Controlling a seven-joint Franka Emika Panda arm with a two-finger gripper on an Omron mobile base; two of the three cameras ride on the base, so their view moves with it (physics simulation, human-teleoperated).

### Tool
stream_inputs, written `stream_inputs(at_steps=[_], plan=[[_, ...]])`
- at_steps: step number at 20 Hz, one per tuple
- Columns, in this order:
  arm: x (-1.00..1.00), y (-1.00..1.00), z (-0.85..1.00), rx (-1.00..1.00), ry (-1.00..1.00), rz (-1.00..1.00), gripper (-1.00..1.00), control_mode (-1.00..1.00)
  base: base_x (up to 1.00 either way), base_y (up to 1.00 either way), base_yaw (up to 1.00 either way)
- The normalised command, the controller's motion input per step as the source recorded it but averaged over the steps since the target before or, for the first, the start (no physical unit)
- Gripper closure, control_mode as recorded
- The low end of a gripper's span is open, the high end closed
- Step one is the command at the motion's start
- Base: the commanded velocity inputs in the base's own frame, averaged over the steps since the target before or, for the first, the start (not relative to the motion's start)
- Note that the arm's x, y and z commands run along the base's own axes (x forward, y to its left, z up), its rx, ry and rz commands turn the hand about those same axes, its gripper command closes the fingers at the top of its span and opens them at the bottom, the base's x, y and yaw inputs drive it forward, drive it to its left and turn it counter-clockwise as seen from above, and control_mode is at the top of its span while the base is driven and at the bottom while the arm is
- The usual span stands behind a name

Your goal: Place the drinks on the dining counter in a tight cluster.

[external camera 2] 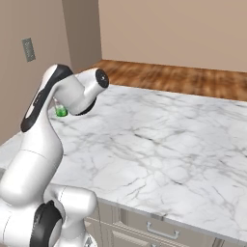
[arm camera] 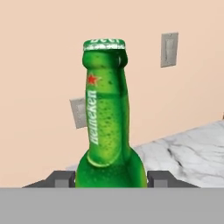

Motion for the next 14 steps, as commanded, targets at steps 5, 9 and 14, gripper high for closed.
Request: stream_inputs(at_steps=[5, 9, 14], plan=[[-0.03, -0.05, 0.06, 0.01, -0.01, 0.00, 1.00, -1.00, 0.00, 0.00, 0.00], [0.00, 0.00, 0.00, 0.00, 0.00, 0.00, 1.00, -1.00, 0.00, 0.00, 0.00], [-0.08, -0.04, 0.00, 0.00, 0.00, -0.01, 1.00, 1.00, -0.22, -0.16, -0.05]])
